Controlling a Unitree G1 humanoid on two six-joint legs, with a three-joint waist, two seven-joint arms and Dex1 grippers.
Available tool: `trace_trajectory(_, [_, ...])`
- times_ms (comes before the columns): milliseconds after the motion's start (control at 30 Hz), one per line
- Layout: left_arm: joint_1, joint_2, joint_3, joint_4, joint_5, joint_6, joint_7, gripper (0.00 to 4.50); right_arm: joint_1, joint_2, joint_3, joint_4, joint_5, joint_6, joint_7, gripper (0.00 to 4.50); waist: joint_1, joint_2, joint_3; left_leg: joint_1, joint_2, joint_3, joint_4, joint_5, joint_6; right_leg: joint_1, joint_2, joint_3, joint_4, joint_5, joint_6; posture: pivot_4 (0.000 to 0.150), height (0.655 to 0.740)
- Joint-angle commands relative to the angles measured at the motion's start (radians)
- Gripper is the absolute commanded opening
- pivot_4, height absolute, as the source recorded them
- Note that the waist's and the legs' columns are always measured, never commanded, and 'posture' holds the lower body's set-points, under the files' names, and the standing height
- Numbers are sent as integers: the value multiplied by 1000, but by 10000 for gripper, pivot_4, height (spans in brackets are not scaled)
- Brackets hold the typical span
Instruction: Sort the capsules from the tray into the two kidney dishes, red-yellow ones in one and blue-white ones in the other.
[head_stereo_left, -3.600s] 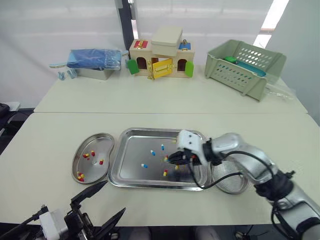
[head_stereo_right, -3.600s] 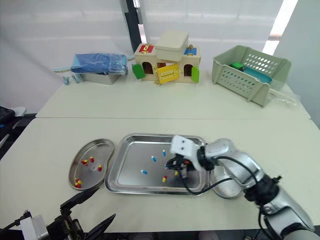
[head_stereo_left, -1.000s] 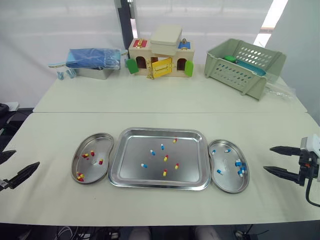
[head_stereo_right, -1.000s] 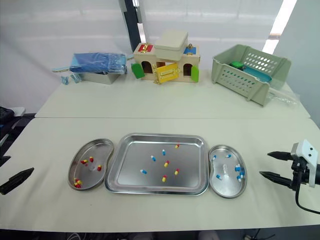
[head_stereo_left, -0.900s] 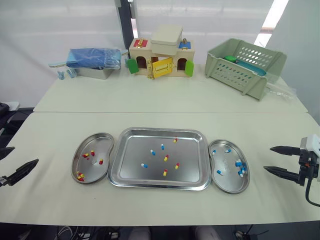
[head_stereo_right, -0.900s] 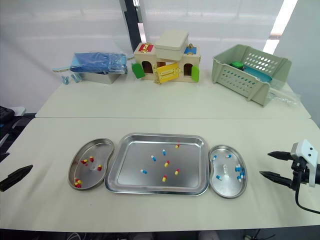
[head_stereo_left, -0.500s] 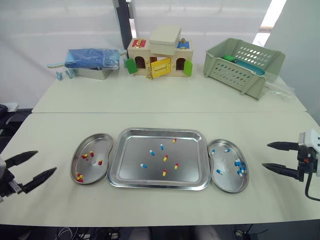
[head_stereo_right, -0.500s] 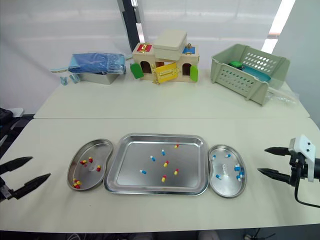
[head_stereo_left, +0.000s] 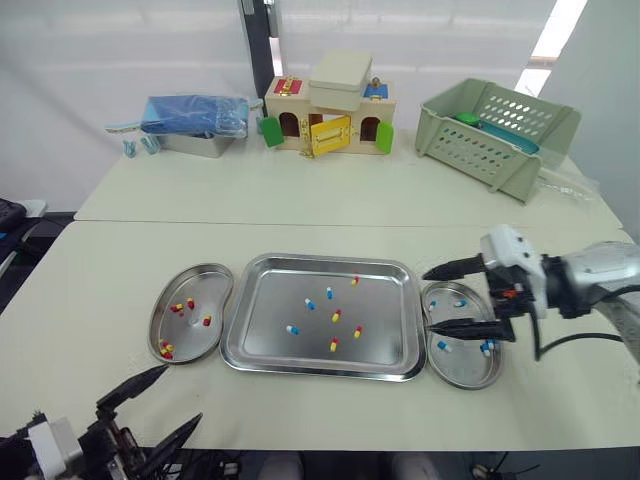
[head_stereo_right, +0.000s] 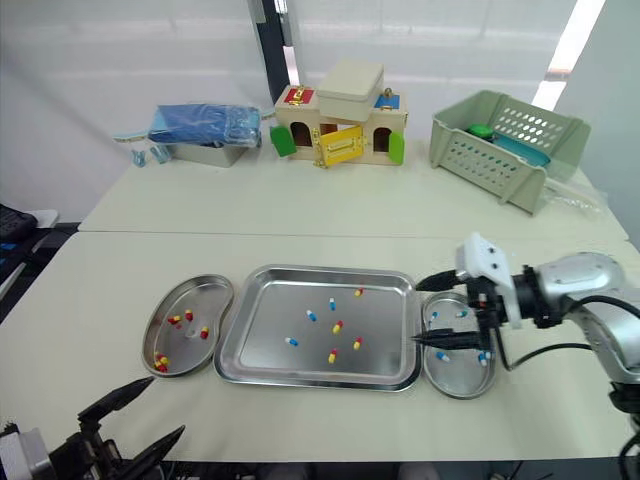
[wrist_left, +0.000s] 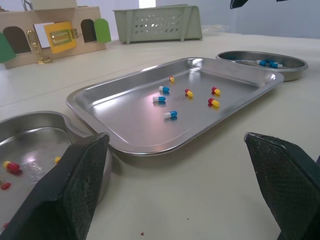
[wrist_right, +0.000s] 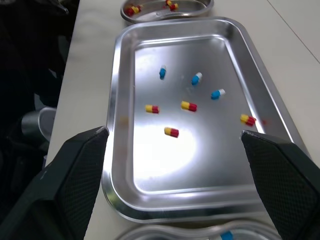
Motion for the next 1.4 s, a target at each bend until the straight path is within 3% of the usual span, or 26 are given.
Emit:
trace_trajectory(33, [28,-30,-27,-33,-22,-32,12,45000,-67,107,117,-41,-49,78,-131,44633,-2,0,0,0,0,0,0,0,0,0,0,0,0,0,0,1500,7400])
trace_trajectory(200, [32,-52,-58,-26,-21,-59,18,45000,-126,265,296,5,-198,80,-272,44633,-2,0,0,-1,0,-1,0,0,0,-1,0,0,1,0,0,1500,7400])
trace_trajectory(533, [25,-73,-116,-58,-23,-80,82,45000,-186,510,488,121,-360,57,-396,44633,-11,0,0,0,0,-1,0,0,0,-2,1,0,1,0,0,1500,7400])
trace_trajectory(633, [30,-73,-126,-69,-20,-80,100,45000,-195,554,528,162,-403,38,-410,38253,-13,0,0,0,0,-1,0,0,0,-2,1,0,1,0,0,1500,7400])
trace_trajectory(733, [37,-70,-132,-74,-16,-82,116,45000,-203,593,551,205,-435,32,-421,27676,-19,0,0,0,0,-1,0,0,0,-2,1,1,0,0,0,1500,7400])
trace_trajectory(900, [42,-66,-136,-81,-9,-87,137,45000,-201,677,580,271,-482,27,-457,27676,-26,0,0,0,0,-2,-1,0,0,-2,1,0,1,0,0,1500,7400])
trace_trajectory(1267, [69,-61,-151,-114,-5,-87,163,45000,-191,732,630,359,-560,-22,-459,27676,-26,0,0,0,0,-2,-1,0,0,-3,1,0,1,0,0,1500,7400])
trace_trajectory(1400, [72,-56,-151,-118,-6,-86,168,45000,-179,728,642,361,-579,-28,-447,18261,-26,0,-1,0,0,-2,-1,0,0,-3,1,0,1,0,0,1500,7400])
